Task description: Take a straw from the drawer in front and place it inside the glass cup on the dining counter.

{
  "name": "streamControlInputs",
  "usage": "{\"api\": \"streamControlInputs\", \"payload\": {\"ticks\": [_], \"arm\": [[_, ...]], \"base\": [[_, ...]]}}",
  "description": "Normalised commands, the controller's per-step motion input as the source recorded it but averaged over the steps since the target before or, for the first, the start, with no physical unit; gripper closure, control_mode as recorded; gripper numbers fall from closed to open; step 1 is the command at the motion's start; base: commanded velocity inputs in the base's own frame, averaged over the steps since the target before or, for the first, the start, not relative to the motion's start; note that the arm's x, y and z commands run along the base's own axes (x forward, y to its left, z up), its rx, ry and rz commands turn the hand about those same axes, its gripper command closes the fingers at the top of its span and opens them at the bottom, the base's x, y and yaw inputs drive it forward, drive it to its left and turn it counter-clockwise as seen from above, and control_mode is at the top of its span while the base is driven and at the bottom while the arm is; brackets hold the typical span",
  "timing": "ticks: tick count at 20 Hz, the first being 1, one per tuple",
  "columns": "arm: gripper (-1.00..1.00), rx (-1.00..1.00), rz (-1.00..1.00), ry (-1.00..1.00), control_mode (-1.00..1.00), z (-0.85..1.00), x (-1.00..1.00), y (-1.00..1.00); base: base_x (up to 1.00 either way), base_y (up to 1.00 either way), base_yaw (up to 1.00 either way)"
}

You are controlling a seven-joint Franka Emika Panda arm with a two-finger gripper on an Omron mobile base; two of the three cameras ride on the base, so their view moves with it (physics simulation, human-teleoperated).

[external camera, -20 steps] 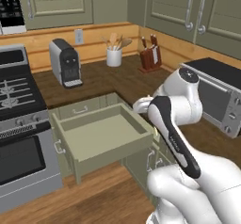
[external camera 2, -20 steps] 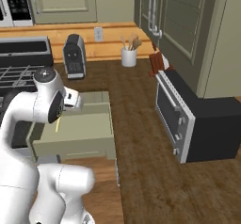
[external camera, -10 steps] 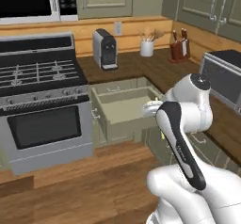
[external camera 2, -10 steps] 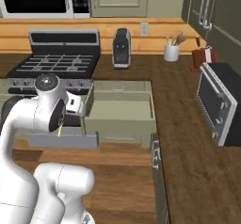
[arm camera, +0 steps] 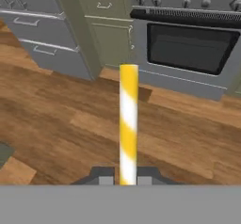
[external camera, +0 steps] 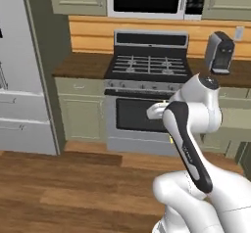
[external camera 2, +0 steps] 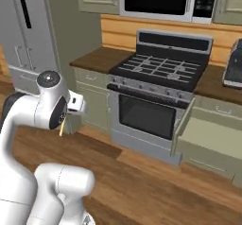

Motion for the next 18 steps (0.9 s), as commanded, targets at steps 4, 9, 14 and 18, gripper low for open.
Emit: {"api": "streamControlInputs", "payload": {"ticks": [4,9,14,18], "arm": [[1.0,0.0,0.0,0.0,1.0,0.0,0.0,0.0],[1.0,0.0,0.0,0.0,1.0,0.0,0.0,0.0],[1.0,0.0,0.0,0.0,1.0,0.0,0.0,0.0],[1.0,0.0,0.0,0.0,1.0,0.0,0.0,0.0]], "base": [[-0.19,0.66,0.67],[-0.16,0.61,0.66],[-0.07,0.46,0.64],[0.31,0.16,0.53]]}}
